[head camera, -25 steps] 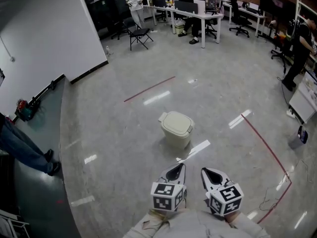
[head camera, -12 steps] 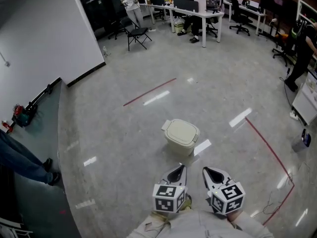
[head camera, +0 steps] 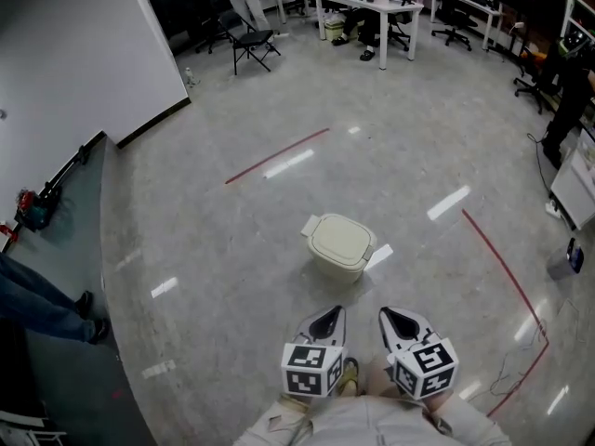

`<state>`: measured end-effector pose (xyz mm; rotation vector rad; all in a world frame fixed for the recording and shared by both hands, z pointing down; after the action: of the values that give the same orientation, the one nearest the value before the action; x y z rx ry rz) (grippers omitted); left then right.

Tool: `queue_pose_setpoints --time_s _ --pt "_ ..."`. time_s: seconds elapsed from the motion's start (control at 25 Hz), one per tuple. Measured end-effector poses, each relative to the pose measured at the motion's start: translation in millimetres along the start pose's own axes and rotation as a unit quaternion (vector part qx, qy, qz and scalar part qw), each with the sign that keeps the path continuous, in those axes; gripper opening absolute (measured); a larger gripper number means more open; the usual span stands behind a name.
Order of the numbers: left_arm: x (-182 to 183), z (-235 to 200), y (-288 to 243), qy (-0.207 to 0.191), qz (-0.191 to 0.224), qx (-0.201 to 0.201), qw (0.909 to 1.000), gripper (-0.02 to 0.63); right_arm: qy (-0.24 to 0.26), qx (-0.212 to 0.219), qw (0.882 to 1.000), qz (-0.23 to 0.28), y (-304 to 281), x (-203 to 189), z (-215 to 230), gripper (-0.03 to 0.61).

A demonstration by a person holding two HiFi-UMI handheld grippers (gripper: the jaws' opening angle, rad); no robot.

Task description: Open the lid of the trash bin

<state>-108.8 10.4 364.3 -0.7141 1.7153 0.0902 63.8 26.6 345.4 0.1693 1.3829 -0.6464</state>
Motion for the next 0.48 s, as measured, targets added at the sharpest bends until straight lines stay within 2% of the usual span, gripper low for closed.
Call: queue_pose_setpoints --time_s 0.48 --pt "-16.6 -27.4 -48.6 0.026 -0.033 0.04 0.9983 0.003 0.007 0.006 0.999 -0.034 -54.5 -10.9 57.0 -0.002"
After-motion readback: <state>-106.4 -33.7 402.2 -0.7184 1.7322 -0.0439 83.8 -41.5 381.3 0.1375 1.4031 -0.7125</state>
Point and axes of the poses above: the fingertips, and each gripper's own axes: y backward along the fingers, z to its right, x out of its top, the point moved 9 cm from there along y, backward along the fingers, and after that the axes turned 12 degrees about z, right-handed, at the moved point
